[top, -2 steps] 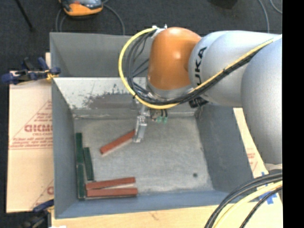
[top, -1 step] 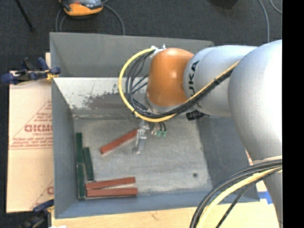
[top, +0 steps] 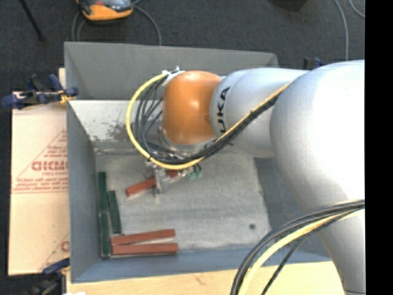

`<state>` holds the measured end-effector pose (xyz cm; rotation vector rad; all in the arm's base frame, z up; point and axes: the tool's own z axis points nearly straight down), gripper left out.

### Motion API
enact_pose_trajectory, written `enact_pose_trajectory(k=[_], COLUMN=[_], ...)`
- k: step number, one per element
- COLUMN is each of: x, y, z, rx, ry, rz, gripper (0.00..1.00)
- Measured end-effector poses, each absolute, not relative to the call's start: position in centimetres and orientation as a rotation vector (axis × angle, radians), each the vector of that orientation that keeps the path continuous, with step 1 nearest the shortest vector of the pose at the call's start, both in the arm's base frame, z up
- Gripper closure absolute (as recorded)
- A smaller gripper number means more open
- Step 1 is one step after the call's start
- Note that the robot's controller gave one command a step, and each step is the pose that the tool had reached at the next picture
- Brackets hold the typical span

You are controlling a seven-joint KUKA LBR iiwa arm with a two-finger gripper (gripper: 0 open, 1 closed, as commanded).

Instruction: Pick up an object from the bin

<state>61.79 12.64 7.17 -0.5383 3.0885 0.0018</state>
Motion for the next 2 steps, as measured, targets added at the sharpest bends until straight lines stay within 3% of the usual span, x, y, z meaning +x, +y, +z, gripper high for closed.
enact_pose_trajectory(k=[1, 2], x=[61.8, 62.4], y=[12.6, 10.9], z=[7.2, 20.3], rx=[-0.537, -0.559], ry=[3.089, 3.086], rz=[0.002, 0.0], gripper=[1.0, 1.0])
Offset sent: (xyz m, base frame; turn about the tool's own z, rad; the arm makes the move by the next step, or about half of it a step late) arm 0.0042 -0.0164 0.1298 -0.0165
